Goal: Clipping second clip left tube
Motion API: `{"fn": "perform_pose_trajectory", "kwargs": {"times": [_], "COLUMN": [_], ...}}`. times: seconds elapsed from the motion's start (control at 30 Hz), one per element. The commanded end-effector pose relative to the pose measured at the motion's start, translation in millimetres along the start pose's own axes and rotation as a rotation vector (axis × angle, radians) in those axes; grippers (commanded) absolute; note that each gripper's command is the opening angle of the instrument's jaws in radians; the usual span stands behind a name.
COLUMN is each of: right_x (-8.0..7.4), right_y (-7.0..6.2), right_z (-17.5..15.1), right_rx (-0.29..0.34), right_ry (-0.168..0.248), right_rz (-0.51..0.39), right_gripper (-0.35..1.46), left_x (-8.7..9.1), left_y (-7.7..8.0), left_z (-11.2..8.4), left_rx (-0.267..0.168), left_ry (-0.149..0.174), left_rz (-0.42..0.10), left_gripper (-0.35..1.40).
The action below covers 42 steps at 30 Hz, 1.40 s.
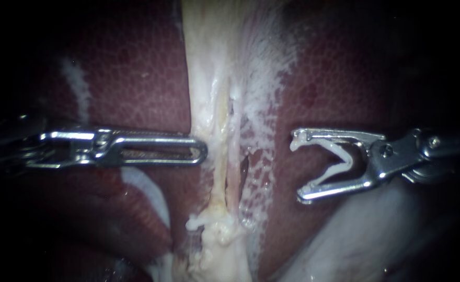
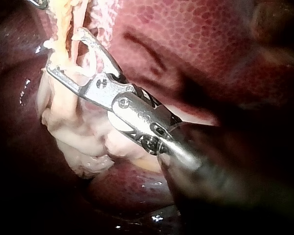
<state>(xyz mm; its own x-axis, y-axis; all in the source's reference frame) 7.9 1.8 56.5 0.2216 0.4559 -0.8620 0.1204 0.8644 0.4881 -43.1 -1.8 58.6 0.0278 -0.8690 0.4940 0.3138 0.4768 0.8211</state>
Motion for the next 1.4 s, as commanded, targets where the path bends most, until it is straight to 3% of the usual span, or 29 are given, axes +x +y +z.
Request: {"fn": "perform_pose_trajectory", "kwargs": {"times": [0.03,0.47,0.73,0.9,1.4], "right_x": [0.0,-0.7,-3.2,-5.0,-9.6], "right_y": [0.0,-0.4,-1.1,-1.1,-0.4], "right_z": [0.0,0.8,4.5,7.0,12.7], "right_rx": [0.000,-0.005,0.018,0.030,0.062], "right_ry": [0.000,0.003,0.009,0.011,0.001], "right_rz": [0.000,0.053,0.123,0.152,0.187], "right_gripper": [0.60,0.59,0.59,0.60,0.60], "left_x": [0.0,-0.9,-3.2,-4.4,-4.8], "left_y": [0.0,-0.5,-2.2,-3.3,-4.4], "left_z": [0.0,-0.8,-2.9,-4.0,-4.8], "left_rx": [0.000,0.005,0.008,0.012,0.016], "left_ry": [0.000,0.002,0.007,-0.007,-0.011], "left_rz": [0.000,-0.005,-0.020,-0.027,-0.029], "left_gripper": [-0.35,-0.35,-0.35,-0.35,-0.35]}}
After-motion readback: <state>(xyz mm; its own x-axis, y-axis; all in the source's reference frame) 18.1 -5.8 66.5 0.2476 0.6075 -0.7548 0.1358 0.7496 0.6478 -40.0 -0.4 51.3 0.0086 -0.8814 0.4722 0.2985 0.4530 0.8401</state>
